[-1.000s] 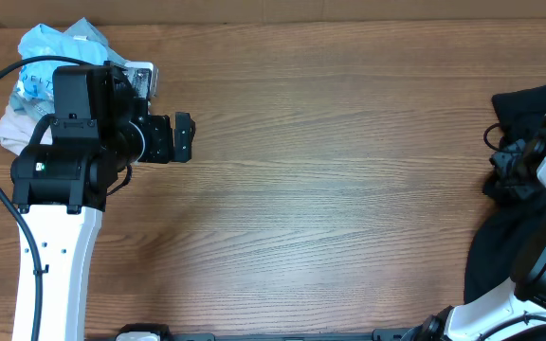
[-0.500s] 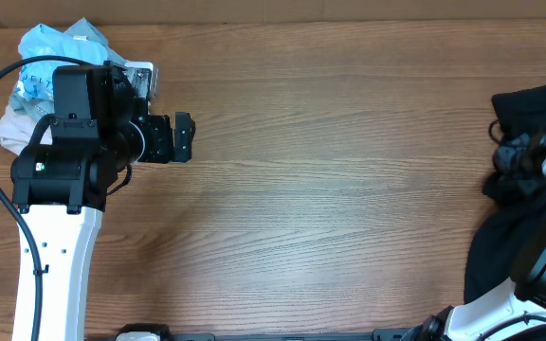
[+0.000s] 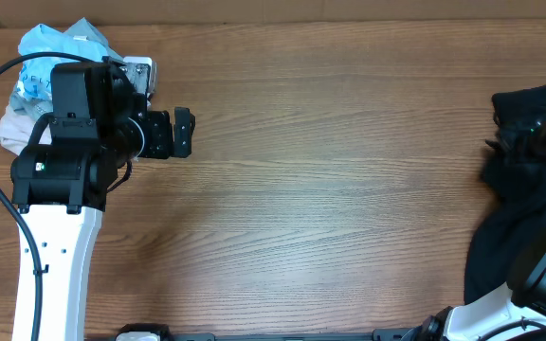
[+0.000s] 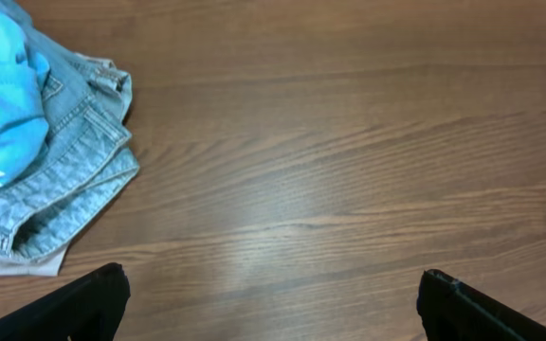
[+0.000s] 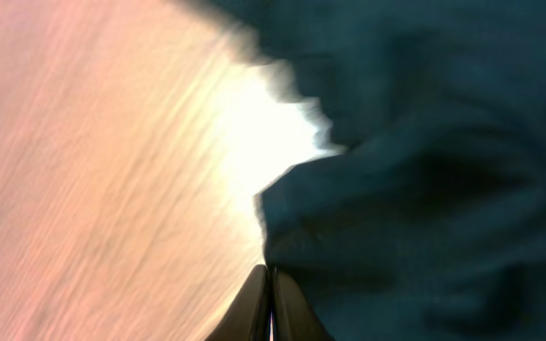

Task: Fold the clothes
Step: 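Reach the right gripper to the black T-shirt and grasp it, then lift the black T-shirt with the right gripper and drag it leftward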

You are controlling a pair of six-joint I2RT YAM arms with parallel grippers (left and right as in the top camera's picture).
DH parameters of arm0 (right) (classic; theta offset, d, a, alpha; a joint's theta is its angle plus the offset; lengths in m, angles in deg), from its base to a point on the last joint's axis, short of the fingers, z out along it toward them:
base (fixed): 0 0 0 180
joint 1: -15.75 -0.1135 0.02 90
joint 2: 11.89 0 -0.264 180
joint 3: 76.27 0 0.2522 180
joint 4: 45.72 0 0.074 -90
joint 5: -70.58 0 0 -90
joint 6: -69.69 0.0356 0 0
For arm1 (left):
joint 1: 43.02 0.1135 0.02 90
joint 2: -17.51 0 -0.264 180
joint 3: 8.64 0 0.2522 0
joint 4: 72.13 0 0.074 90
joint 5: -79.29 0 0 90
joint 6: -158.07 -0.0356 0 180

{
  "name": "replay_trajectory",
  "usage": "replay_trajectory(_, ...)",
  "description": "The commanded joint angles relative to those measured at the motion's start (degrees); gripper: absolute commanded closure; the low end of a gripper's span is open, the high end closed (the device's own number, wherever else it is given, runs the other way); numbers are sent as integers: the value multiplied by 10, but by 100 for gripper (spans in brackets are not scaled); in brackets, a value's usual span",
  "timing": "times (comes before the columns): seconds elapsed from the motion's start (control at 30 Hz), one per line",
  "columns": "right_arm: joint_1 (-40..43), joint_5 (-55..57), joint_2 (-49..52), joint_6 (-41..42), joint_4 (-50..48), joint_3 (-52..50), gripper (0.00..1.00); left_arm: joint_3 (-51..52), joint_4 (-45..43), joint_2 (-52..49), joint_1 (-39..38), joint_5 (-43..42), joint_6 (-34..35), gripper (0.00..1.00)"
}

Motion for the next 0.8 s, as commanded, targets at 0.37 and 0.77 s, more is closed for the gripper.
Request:
replay_trajectory(0.37, -256, -233, -140, -117, 106, 241, 96, -207, 9, 2, 3, 19, 10, 0)
replay_trajectory(0.77, -503, 189, -111, 3, 187, 240, 43, -283, 37, 0, 3, 97, 10, 0)
